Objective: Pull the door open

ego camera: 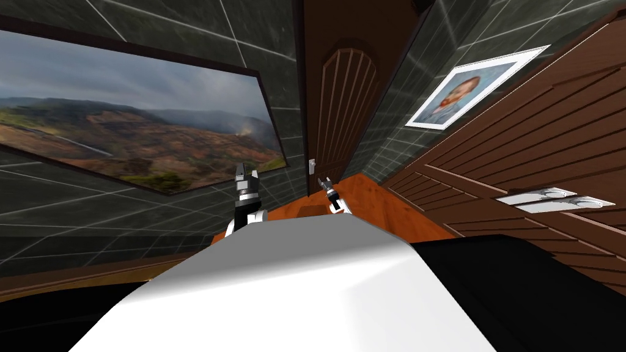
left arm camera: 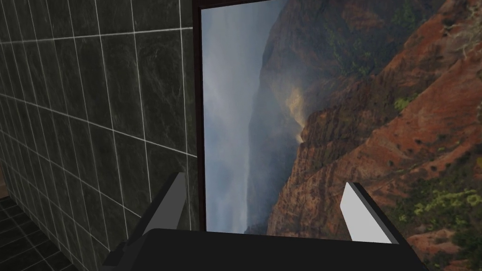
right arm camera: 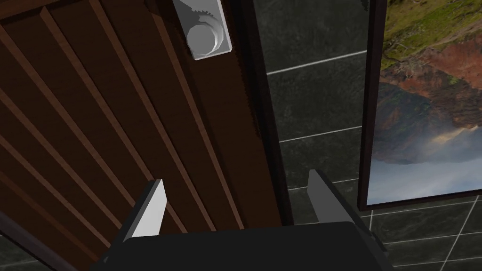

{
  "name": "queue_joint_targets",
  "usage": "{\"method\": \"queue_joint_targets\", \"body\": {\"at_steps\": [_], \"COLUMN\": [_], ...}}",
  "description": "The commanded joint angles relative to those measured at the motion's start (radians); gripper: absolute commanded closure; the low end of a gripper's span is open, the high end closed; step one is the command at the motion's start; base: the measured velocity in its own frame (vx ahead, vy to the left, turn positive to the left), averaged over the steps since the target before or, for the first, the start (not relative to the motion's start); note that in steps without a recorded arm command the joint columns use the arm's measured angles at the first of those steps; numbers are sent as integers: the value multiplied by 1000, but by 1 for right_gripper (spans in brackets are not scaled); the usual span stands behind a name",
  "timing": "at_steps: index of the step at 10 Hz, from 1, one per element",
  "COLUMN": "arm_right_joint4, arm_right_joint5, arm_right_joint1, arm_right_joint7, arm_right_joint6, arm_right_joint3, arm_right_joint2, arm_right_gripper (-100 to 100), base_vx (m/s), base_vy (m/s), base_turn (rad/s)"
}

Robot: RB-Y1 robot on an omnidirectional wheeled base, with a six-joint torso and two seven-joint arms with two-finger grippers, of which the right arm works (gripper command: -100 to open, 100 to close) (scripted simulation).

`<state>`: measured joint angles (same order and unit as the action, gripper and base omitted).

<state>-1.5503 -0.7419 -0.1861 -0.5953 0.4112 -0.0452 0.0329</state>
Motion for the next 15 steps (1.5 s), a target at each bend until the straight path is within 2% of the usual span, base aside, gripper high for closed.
{"method": "queue_joint_targets", "body": {"at_steps": [1,9,10,11,15], "arm_right_joint4": [29,144,134,163,258], "arm_right_joint5": [-35,-184,-174,-149,-59], "arm_right_joint1": [13,72,66,88,161], "arm_right_joint7": [-26,-128,-120,-139,-194], "arm_right_joint6": [2,4,2,3,7], "arm_right_joint3": [0,-5,-6,9,61], "arm_right_joint2": [-11,-74,-72,-53,0], "arm_right_gripper": [-100,-100,-100,-100,-100], "base_vx": [152,152,74,-36,-71], "base_vy": [-66,-59,-28,23,66], "base_turn": [29,25,8,97,152]}}
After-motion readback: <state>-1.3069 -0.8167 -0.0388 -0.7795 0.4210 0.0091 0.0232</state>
